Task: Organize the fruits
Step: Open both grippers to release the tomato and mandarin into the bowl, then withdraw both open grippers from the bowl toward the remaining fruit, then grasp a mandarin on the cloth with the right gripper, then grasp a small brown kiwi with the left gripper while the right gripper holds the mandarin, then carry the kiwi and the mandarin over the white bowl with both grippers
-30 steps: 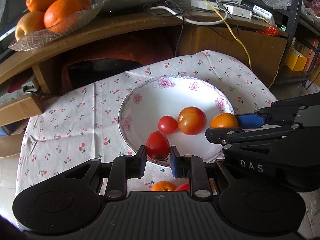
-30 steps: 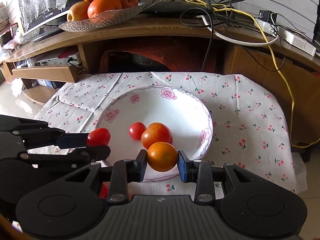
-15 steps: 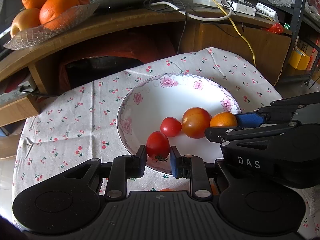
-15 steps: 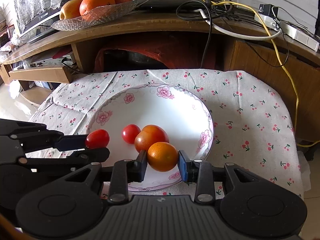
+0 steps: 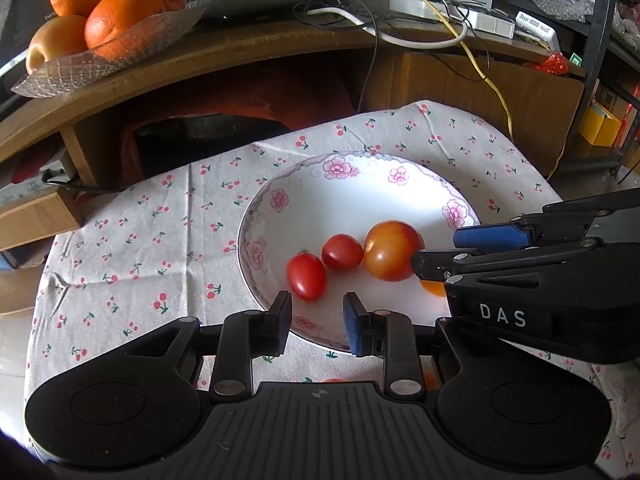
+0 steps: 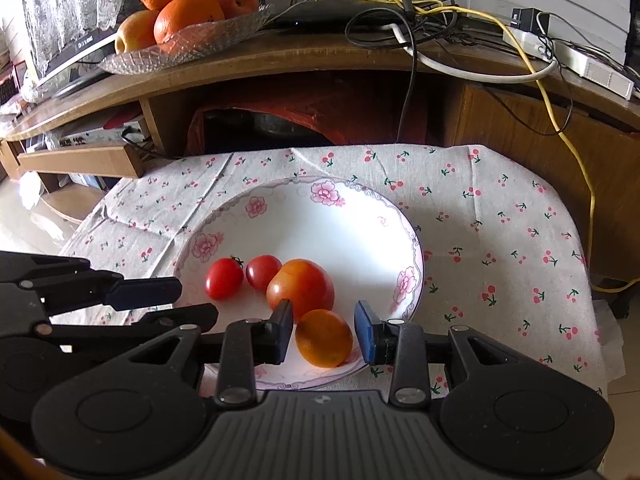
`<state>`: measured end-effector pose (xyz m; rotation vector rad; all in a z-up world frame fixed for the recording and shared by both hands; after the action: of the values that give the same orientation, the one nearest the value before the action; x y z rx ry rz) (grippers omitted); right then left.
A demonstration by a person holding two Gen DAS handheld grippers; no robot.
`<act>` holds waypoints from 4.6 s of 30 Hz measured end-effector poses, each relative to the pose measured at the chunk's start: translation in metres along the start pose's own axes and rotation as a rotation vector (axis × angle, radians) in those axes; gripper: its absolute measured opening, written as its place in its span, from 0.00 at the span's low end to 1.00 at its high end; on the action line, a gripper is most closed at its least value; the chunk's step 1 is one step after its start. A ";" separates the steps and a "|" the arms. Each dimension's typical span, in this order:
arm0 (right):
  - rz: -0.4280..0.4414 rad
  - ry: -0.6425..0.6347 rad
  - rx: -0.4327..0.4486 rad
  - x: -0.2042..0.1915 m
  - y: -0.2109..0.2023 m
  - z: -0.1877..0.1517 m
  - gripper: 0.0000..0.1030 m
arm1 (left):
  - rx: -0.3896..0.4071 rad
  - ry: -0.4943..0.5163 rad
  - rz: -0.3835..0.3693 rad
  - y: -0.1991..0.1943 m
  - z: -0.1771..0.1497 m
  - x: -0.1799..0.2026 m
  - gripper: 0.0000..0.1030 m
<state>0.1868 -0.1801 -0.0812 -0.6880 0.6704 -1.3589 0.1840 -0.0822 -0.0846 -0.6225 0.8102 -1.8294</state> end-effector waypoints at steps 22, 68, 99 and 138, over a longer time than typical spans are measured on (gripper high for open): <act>0.033 0.042 0.049 -0.002 -0.024 0.006 0.36 | 0.033 -0.044 0.013 -0.019 0.003 -0.016 0.45; 0.138 -0.280 -0.115 -0.065 0.000 -0.060 0.31 | -0.077 -0.013 -0.006 -0.012 -0.062 -0.062 0.39; 0.097 -0.231 -0.164 -0.079 -0.075 -0.131 0.30 | -0.047 -0.013 0.020 -0.060 -0.085 -0.060 0.36; 0.051 -0.299 -0.144 -0.085 -0.087 -0.149 0.30 | -0.136 0.070 -0.012 -0.081 -0.147 -0.021 0.33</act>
<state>0.0094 -0.1104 -0.1061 -0.9611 0.5442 -1.1390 0.0382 -0.0034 -0.1180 -0.6539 0.9860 -1.8263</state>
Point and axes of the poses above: each gripper's, at about its wrist camera, not at the fingertips, and y roughly the way its jaws point, x to its right, z to its top, the point moved 8 cm from there along y, roughly the way its jaws point, and after that the axes turned 8 degrees about -y, right-handed, at the moved point
